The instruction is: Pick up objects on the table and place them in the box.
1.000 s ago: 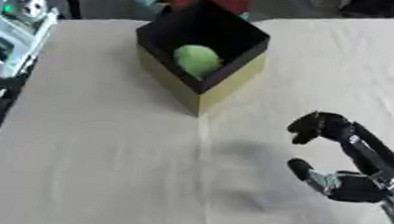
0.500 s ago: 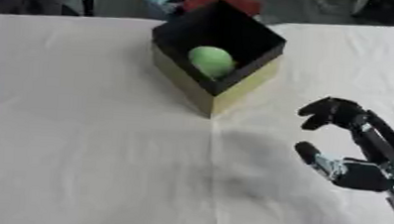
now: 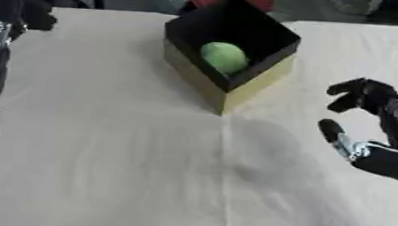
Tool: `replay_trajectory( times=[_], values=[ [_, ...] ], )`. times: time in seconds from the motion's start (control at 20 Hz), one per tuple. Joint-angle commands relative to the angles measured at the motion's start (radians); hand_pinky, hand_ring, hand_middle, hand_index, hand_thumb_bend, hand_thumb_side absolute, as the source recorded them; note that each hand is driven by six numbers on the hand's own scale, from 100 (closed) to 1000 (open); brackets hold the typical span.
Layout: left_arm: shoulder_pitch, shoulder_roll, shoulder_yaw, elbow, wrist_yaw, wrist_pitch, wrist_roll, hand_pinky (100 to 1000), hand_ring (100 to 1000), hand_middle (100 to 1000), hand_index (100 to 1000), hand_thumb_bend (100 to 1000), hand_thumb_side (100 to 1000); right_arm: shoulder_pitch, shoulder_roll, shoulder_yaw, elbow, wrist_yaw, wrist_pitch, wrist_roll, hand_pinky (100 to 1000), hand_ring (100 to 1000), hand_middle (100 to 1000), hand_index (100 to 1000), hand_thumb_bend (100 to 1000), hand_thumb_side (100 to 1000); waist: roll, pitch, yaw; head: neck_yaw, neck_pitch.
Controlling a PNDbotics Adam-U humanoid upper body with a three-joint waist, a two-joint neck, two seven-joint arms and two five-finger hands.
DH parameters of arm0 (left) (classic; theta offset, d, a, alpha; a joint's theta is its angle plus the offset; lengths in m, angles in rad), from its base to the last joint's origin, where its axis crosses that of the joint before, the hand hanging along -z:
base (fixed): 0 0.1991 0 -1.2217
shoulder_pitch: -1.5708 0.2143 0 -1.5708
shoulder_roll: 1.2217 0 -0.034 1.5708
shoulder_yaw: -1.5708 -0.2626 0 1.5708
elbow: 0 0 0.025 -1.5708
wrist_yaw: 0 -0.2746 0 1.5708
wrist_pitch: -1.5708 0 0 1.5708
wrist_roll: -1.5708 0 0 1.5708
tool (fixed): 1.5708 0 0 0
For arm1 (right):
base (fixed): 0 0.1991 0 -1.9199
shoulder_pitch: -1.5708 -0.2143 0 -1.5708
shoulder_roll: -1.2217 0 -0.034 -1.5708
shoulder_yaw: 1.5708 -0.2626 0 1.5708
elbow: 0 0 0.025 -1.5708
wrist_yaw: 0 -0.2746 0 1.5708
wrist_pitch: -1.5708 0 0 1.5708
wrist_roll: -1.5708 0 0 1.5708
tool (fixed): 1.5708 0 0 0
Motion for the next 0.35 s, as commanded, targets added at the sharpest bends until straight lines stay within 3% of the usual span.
replay_trajectory(
  times=[0.05,0.35],
  values=[
    [0.009,-0.015,0.006,0.005,-0.016,0.001,-0.017,683,620,577,766,696,851,-0.003,-0.011,-0.015,-0.026,0.006,0.003,-0.028,615,621,684,785,358,470,-0.002,-0.017,-0.001,0.007,0.026],
    [0.031,-0.066,0.007,0.033,-0.034,0.004,-0.032,683,620,576,765,692,864,0.003,-0.003,-0.017,-0.026,0.003,0.005,-0.044,614,616,678,786,355,471,-0.011,-0.013,0.006,0.011,0.044]
  ],
)
